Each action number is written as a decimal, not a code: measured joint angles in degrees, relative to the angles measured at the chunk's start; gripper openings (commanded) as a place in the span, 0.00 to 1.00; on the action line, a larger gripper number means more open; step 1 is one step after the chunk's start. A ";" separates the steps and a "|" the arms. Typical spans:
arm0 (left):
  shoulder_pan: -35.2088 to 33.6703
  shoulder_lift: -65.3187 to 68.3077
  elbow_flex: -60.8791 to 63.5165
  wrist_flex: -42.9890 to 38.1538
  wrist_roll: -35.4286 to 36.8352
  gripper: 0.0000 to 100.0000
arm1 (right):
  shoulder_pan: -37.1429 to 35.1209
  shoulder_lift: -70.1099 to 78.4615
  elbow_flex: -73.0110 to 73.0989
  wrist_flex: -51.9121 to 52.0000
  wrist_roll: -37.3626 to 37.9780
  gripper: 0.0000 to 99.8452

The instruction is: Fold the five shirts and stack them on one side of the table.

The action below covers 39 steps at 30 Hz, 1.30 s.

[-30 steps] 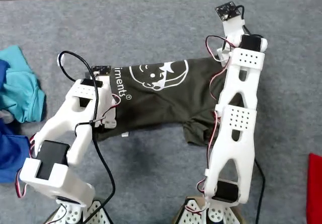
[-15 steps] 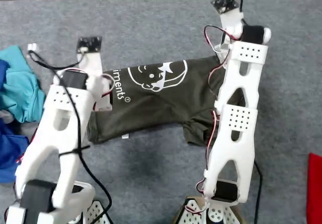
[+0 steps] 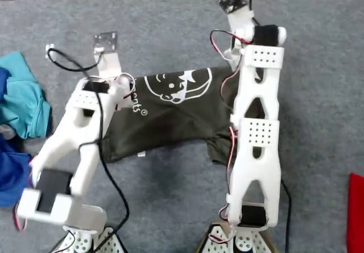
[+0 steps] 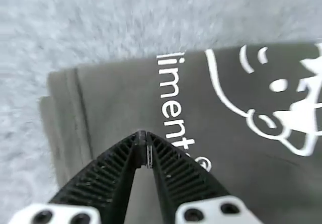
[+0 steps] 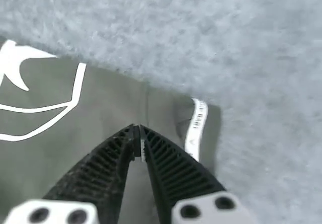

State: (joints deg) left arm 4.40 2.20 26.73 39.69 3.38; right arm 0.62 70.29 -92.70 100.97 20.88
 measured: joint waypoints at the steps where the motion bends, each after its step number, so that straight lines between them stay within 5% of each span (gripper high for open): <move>1: 0.00 2.55 -1.14 -0.35 0.00 0.02 | -0.09 1.67 0.00 -0.79 0.00 0.01; 11: -6.51 22.77 -19.96 1.41 0.18 0.02 | 3.96 8.88 0.09 -9.32 0.00 0.01; 26: -8.97 27.60 -38.07 21.27 -0.26 0.02 | 3.96 7.91 -0.35 -7.47 0.00 0.01; 35: -4.84 26.46 -53.71 37.45 -0.44 0.02 | 3.96 -4.22 -0.35 -0.26 0.88 0.01; 39: -5.98 25.32 -59.43 46.68 -6.15 0.02 | 5.63 -11.60 -0.26 0.53 2.99 0.01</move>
State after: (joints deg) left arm -1.58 27.52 -32.70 86.37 -2.77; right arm 6.24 58.68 -92.97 101.49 23.87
